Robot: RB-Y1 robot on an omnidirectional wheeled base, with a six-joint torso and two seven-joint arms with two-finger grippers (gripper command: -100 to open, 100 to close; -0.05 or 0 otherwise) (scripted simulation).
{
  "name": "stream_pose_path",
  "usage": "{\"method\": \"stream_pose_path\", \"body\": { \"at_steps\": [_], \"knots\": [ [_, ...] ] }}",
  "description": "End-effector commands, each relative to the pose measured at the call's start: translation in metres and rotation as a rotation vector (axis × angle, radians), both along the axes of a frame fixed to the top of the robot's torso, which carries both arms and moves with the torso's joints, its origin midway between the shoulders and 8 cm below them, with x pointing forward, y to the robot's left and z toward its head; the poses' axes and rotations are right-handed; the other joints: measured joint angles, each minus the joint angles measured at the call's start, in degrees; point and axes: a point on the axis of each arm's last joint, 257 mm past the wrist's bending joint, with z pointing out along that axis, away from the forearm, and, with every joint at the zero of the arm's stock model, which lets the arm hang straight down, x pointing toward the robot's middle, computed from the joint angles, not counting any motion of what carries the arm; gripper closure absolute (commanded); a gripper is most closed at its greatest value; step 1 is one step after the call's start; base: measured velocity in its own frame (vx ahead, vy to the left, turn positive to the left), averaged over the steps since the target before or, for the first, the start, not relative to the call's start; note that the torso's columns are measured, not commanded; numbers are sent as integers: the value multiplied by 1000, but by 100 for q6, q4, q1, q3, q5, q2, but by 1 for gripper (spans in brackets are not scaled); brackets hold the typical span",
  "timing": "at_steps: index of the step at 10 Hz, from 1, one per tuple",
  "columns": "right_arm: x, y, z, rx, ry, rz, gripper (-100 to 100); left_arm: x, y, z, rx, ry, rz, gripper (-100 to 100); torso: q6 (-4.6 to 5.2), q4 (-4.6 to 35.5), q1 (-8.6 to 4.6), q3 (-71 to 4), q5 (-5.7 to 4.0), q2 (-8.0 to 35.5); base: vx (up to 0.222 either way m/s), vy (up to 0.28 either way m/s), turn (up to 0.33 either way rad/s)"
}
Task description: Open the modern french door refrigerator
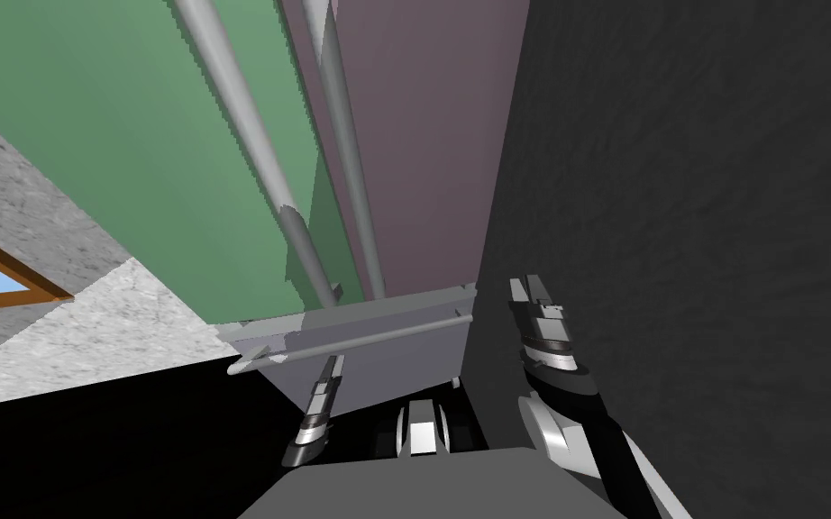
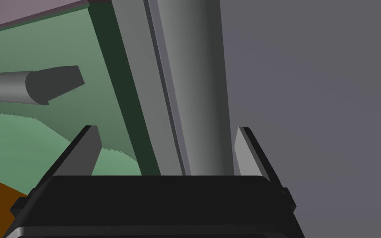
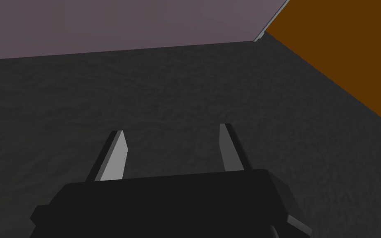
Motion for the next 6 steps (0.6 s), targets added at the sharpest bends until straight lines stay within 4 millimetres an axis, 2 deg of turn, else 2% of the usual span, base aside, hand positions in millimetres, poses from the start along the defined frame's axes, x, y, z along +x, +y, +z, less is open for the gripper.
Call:
{"method": "stream_pose_path", "body": {
  "at_steps": [1, 6],
  "knots": [
    [0, 0, 0, 0, 0, 0, 0, -8, -7, -13, -35, 3, 10, -100, 0, 0, 4, -1, 1, -2, 83, -25, 4],
    [0, 0, 0, 0, 0, 0, 0, -16, -30, -30, -134, 2, 41, -100, 0, 2, 0, 3, 0, 6, 55, -19, 4]
  ]
}}
